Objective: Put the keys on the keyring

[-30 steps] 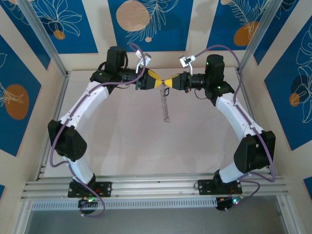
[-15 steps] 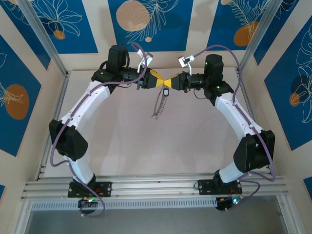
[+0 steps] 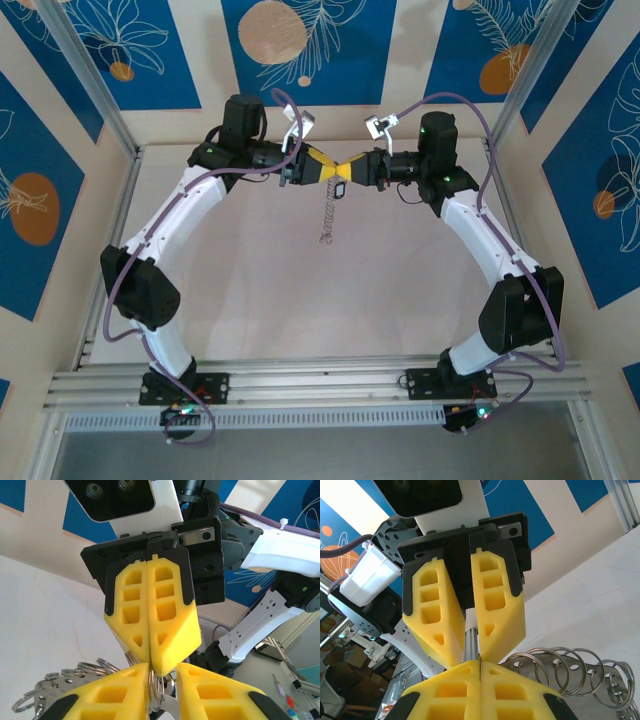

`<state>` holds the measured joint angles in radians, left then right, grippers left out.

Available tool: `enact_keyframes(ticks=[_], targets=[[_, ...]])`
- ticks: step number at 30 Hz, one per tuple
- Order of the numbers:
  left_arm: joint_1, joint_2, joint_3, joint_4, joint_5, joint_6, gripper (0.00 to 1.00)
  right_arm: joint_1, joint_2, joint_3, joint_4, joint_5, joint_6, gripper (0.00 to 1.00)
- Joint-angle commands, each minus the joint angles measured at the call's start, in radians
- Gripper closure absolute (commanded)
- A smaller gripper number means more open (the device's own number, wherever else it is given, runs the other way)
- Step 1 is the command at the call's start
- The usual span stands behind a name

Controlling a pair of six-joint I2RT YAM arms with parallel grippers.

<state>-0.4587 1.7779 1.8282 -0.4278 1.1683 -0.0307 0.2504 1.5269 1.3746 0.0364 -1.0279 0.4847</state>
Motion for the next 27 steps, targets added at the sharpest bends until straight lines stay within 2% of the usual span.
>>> enact_keyframes(ticks=[1, 9, 13, 19, 23, 27], targets=[[-0.007, 0.011, 0.029, -0.020, 0.050, 0.028, 0.78, -0.009, -0.002, 0.032, 0.006, -0.001, -0.008, 1.00], [-0.015, 0.015, 0.029, -0.009, 0.051, 0.025, 0.88, -0.008, 0.002, 0.021, 0.024, 0.000, 0.003, 1.00], [-0.022, 0.012, 0.028, -0.009, 0.046, 0.031, 1.00, -0.007, -0.002, 0.015, 0.032, -0.002, 0.006, 1.00], [-0.032, 0.003, 0.004, 0.036, 0.031, 0.015, 1.00, -0.009, -0.008, 0.016, 0.060, 0.007, 0.041, 1.00], [-0.031, -0.037, -0.097, 0.229, -0.032, -0.092, 1.00, -0.024, -0.050, -0.005, 0.084, 0.029, 0.059, 0.64], [-0.027, -0.051, -0.173, 0.454, -0.043, -0.231, 1.00, -0.062, -0.103, -0.048, 0.123, 0.030, 0.072, 0.57]])
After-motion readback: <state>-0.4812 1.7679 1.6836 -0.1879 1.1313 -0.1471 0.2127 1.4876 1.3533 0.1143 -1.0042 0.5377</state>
